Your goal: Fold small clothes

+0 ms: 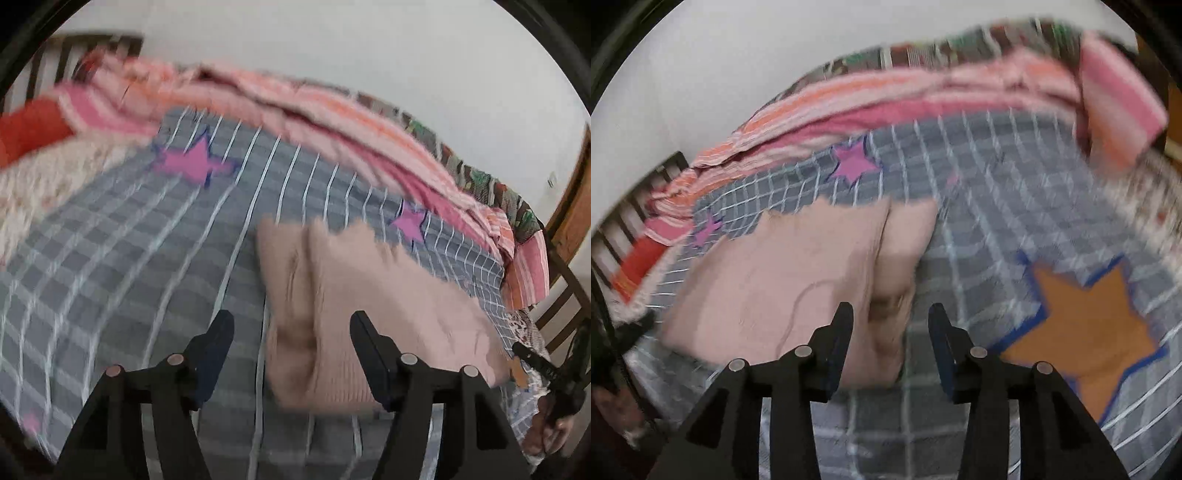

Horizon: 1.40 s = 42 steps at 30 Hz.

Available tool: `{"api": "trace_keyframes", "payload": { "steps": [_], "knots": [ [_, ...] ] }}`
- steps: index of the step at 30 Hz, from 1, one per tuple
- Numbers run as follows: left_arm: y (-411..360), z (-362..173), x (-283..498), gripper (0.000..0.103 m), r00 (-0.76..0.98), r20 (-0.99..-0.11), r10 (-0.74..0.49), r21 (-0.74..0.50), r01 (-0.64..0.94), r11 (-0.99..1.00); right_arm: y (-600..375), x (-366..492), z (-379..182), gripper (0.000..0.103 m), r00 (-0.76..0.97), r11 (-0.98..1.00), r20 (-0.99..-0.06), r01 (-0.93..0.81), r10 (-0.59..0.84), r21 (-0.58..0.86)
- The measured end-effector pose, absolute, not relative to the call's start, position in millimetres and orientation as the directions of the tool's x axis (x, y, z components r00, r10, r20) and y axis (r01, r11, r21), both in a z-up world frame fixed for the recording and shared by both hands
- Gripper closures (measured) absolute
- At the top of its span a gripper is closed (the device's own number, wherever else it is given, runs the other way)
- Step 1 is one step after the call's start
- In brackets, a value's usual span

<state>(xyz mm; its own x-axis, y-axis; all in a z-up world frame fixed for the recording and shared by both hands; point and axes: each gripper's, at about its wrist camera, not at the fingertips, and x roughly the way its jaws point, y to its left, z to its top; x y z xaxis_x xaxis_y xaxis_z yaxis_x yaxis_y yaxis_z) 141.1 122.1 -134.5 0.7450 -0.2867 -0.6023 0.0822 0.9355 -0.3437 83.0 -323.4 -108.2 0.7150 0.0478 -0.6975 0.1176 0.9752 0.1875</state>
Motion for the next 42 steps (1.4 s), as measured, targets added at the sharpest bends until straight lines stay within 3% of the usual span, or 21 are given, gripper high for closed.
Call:
{"api": "trace_keyframes", "payload": {
  "steps": [3,9,12,17,20,21,22,23,26,32,38,40,42],
  "knots": [
    [109,-122,180,0.040,0.725,-0.629,-0.280,-0.298,0.108,0.948,-318,110,-100,0.061,0.720,0.981,-0.693,0.106,0.038,0.164],
    [77,-128,244,0.042,0.688,-0.648,-0.326,-0.325,0.137,0.936,-309,179,-110,0.063,0.695,0.970,-0.718,0.143,0.044,0.198],
    [67,-142,268,0.058,0.657,-0.690,-0.304,-0.311,0.110,0.944,-318,213,-122,0.065,0.659,0.956,-0.751,0.196,0.038,0.220],
    [61,-169,283,0.062,0.624,-0.738,-0.256,-0.261,0.085,0.961,-323,240,-149,0.065,0.593,0.944,-0.800,0.210,0.085,0.256],
    [60,-180,284,0.086,0.621,-0.737,-0.266,-0.270,0.090,0.959,-316,242,-162,0.067,0.569,0.957,-0.820,0.197,0.066,0.214],
    [61,-181,284,0.096,0.626,-0.730,-0.275,-0.277,0.096,0.956,-315,242,-163,0.073,0.571,0.959,-0.818,0.194,0.061,0.206],
    [63,-179,282,0.096,0.640,-0.708,-0.300,-0.301,0.111,0.947,-315,242,-163,0.094,0.575,0.960,-0.815,0.187,0.064,0.208],
    [66,-175,281,0.096,0.657,-0.686,-0.313,-0.317,0.117,0.941,-315,242,-162,0.097,0.585,0.959,-0.806,0.167,0.088,0.227],
    [75,-166,276,0.096,0.696,-0.636,-0.332,-0.354,0.119,0.928,-317,233,-153,0.097,0.655,0.957,-0.749,0.144,0.097,0.250],
    [77,-186,288,0.094,0.646,-0.698,-0.309,-0.366,0.048,0.929,-316,244,-171,0.098,0.599,0.960,-0.799,0.187,0.057,0.209],
    [79,-178,281,0.085,0.633,-0.698,-0.335,-0.371,0.080,0.925,-311,229,-155,0.089,0.629,0.966,-0.777,0.201,0.001,0.164],
    [81,-172,276,0.073,0.650,-0.686,-0.326,-0.360,0.086,0.929,-298,220,-139,0.073,0.658,0.971,-0.753,0.199,-0.031,0.134],
    [84,-166,274,0.059,0.667,-0.669,-0.327,-0.356,0.099,0.929,-282,212,-125,0.066,0.682,0.976,-0.732,0.157,0.001,0.147]
  ]
}}
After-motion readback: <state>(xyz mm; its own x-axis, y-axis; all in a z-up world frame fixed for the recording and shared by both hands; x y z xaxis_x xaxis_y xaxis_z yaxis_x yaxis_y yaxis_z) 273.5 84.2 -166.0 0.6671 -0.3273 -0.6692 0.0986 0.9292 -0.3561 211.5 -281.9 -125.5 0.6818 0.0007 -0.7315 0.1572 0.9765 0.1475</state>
